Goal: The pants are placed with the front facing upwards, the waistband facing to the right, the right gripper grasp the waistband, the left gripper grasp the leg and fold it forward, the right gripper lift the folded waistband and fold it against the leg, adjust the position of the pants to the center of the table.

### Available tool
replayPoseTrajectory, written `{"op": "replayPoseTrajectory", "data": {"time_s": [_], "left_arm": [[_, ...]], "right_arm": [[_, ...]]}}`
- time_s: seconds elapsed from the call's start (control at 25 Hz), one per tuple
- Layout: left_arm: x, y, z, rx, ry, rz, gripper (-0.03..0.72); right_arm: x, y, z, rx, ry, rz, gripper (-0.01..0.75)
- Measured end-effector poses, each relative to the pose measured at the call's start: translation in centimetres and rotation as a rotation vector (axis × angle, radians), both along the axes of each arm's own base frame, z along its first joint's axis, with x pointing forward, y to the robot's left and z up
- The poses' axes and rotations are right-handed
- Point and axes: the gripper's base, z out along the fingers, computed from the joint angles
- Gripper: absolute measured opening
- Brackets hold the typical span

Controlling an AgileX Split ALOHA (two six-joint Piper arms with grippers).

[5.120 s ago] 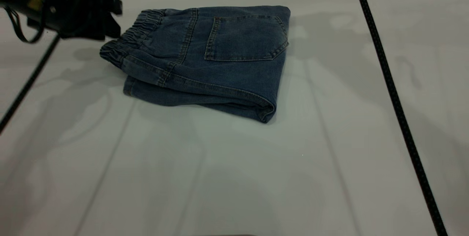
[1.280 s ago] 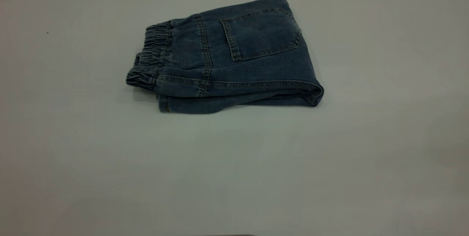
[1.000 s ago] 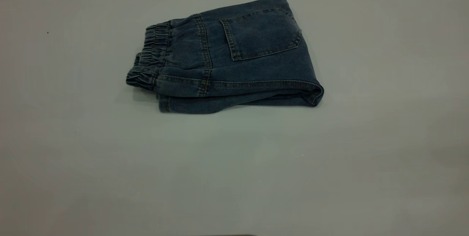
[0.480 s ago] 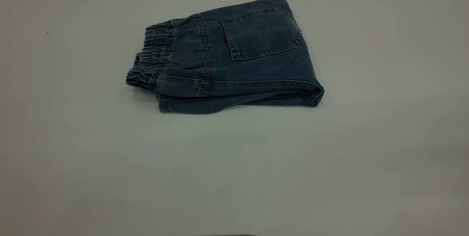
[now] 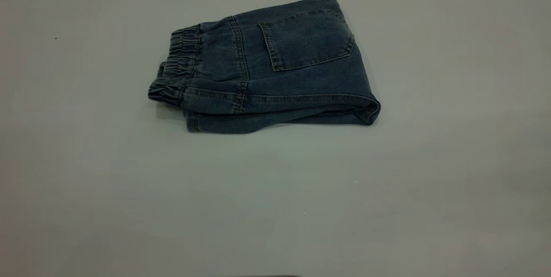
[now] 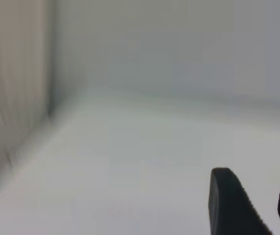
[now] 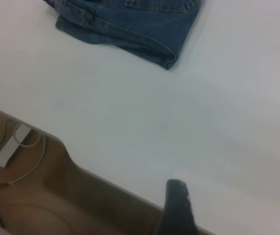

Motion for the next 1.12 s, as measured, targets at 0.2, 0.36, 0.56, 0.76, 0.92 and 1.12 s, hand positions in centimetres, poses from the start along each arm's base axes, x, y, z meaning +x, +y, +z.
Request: {"op": "replayPoseTrajectory", "data": {"time_s": [0.2, 0.36, 0.56, 0.76, 0.92, 1.12], "left_arm": [[-0.4, -1.7, -1.8, -0.018, 0.189, -0.19, 0.24], [0.5, -2.7, -3.8, -0.043, 0.276, -0.28, 0.24], [0.6, -2.9, -4.1, -0.003, 0.277, -0.317, 0.24], [0.7, -2.9, -4.1, 0.004, 0.278, -0.323, 0.242], [0.7, -2.9, -4.1, 0.004, 0.278, -0.323, 0.241], [0.7, -3.0, -4.1, 0.001, 0.278, -0.31, 0.241]], "right_arm": [[0.0, 0.0, 0.0, 0.0, -0.001, 0.0, 0.477], [0.0, 0.0, 0.0, 0.0, -0.001, 0.0, 0.477], [0.0, 0.0, 0.0, 0.0, -0.001, 0.0, 0.477], [0.0, 0.0, 0.0, 0.0, -0.001, 0.0, 0.477], [0.0, 0.0, 0.0, 0.0, -0.001, 0.0, 0.477], [-0.2, -0.1, 0.0, 0.006, -0.014, -0.001, 0.477]]}}
